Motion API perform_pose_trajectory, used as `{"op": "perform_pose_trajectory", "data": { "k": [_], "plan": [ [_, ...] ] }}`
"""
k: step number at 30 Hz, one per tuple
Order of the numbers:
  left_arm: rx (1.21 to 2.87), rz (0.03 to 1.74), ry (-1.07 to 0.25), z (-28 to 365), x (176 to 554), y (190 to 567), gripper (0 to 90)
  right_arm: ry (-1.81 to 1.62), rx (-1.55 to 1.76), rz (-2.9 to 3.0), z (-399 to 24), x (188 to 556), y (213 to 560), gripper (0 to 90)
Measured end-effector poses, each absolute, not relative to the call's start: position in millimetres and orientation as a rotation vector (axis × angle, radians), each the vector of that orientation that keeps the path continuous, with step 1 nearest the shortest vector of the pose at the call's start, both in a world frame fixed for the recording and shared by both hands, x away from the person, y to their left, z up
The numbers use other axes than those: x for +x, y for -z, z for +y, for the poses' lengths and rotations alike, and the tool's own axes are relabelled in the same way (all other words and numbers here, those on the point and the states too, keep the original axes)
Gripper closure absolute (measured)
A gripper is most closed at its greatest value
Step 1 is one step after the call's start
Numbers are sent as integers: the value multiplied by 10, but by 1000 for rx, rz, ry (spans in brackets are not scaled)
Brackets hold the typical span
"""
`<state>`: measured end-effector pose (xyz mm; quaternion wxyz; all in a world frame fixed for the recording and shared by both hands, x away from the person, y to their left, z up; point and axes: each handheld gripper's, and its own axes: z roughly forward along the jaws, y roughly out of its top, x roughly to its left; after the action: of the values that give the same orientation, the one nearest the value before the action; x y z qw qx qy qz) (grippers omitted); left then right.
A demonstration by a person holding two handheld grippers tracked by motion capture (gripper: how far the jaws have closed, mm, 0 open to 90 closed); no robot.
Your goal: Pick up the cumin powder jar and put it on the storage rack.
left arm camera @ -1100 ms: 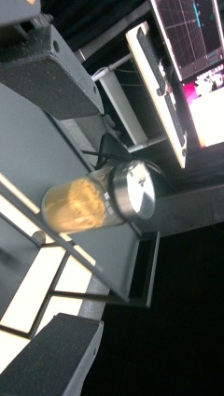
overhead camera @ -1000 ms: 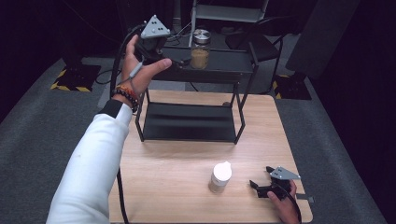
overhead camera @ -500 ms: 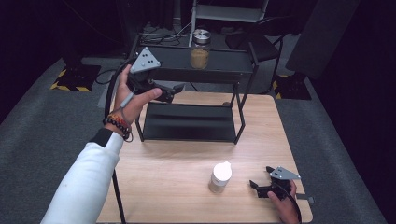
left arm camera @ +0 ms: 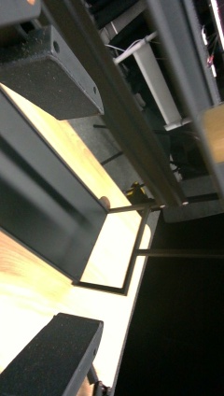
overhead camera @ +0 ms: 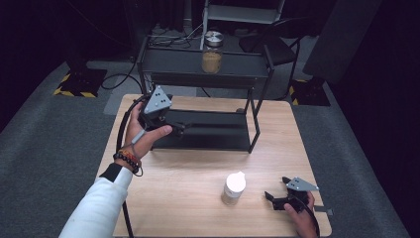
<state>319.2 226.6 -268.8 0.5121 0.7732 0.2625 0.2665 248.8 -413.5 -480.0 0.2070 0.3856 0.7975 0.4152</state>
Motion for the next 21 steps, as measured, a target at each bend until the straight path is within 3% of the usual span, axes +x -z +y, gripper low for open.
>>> {"op": "perform_pose_trajectory", "data": {
  "k": [21],
  "plan": [
    [1897,713,-604,2422,2861,3570,4,-1156,1073,2221,-4135,2489,4800,0]
  ]
}}
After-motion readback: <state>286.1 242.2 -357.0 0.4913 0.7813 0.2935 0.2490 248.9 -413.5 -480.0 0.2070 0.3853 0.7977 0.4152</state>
